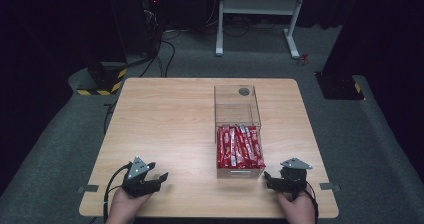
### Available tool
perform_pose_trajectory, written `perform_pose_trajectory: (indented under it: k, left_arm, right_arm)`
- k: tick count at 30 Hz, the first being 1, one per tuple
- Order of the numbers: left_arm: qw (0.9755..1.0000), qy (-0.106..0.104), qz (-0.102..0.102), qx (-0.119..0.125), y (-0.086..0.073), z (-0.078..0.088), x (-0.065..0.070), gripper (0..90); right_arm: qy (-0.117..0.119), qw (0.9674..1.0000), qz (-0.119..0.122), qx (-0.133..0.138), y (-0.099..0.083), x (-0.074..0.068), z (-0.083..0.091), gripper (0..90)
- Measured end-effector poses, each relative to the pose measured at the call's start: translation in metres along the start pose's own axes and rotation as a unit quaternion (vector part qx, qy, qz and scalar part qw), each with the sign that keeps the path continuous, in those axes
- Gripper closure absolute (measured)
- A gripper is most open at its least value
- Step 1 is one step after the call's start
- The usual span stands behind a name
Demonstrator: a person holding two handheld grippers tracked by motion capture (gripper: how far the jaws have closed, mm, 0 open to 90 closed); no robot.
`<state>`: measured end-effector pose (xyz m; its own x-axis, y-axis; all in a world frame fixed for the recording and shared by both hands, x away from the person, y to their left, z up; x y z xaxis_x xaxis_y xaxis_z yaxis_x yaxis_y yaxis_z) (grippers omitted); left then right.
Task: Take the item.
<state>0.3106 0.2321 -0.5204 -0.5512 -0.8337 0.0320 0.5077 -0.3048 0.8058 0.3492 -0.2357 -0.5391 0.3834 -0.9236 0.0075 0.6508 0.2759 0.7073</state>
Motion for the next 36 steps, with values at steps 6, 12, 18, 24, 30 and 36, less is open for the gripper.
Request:
perform_pose_trajectory:
  k: [6,12,18,24,30,36]
  left_arm:
    - [1.0,-0.007,-0.003,0.004,0.006,-0.005,0.008,35.7]
    - [0.9998,-0.016,-0.005,0.007,0.012,-0.007,0.015,36.5]
    - [0.9996,-0.023,-0.011,0.011,0.016,-0.008,0.02,36.9]
    - [0.9993,-0.035,-0.009,0.014,0.023,-0.013,0.027,37.1]
    - [0.9989,-0.041,-0.014,0.018,0.03,-0.017,0.034,37.4]
    - [0.9984,-0.043,-0.032,0.019,0.041,-0.021,0.043,37.8]
  right_arm:
    - [0.001,1.0,0.001,0.0,0.0,0.0,0.0,8.1]
    - [0.002,1.0,0.003,0.0,0.0,0.0,0.0,8.1]
    - [0.002,1.0,0.003,0.001,0.0,0.0,0.0,8.2]
    - [0.002,1.0,0.003,0.001,0.0,0.0,0.0,8.1]
    - [0.002,1.0,0.003,0.001,0.0,0.0,0.0,8.1]
    - [0.002,1.0,0.003,0.001,0.0,0.0,0.0,8.1]
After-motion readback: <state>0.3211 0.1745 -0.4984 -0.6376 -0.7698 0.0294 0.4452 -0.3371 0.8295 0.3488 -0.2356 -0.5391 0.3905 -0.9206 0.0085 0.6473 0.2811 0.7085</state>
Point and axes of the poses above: each handheld gripper's, and its own axes: z roughly backward along the jaws, y roughly out of its top, x roughly to its right, the point moved 2 cm from there along -z, roughly forward along the jaws, and after that the axes turned 1 degree about x, right-handed, at the moved point
